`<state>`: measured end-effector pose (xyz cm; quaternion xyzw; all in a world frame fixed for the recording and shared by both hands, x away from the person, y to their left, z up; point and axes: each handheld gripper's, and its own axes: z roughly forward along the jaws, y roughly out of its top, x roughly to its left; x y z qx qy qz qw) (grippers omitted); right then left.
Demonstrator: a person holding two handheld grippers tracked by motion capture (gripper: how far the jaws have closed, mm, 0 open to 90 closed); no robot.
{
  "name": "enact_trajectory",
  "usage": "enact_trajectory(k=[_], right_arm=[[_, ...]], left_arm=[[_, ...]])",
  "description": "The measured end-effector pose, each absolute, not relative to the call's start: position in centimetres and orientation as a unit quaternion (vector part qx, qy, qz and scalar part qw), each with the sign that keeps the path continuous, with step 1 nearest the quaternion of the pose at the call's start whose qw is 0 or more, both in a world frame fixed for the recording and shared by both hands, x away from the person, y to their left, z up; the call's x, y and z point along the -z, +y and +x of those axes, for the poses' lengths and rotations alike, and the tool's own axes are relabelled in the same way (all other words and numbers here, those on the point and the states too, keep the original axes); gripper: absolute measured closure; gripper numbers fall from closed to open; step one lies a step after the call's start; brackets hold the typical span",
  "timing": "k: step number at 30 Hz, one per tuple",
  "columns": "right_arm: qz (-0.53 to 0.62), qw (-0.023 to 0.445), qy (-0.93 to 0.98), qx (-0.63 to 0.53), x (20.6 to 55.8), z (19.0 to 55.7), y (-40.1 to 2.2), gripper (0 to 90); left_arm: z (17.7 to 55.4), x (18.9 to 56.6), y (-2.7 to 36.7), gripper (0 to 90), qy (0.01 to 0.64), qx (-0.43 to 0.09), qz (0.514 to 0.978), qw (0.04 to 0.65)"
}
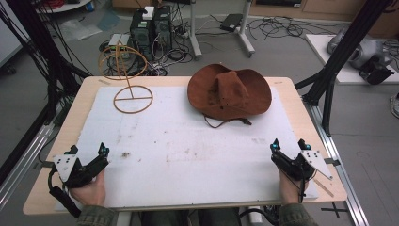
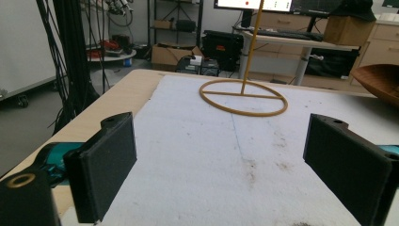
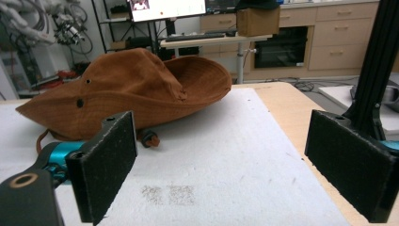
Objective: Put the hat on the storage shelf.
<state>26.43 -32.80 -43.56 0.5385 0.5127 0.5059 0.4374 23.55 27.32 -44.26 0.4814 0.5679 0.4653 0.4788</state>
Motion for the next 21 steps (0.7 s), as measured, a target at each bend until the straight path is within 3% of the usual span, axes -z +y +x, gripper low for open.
enact_trajectory(k=[21], right_arm=[[0.519,0.439,0.527,-0.510,42.3,26.3,-32.9,9.0]], left_arm=[[23.5,44.1,27.6,10.3,0.570,-0.468,0.476,0.480]])
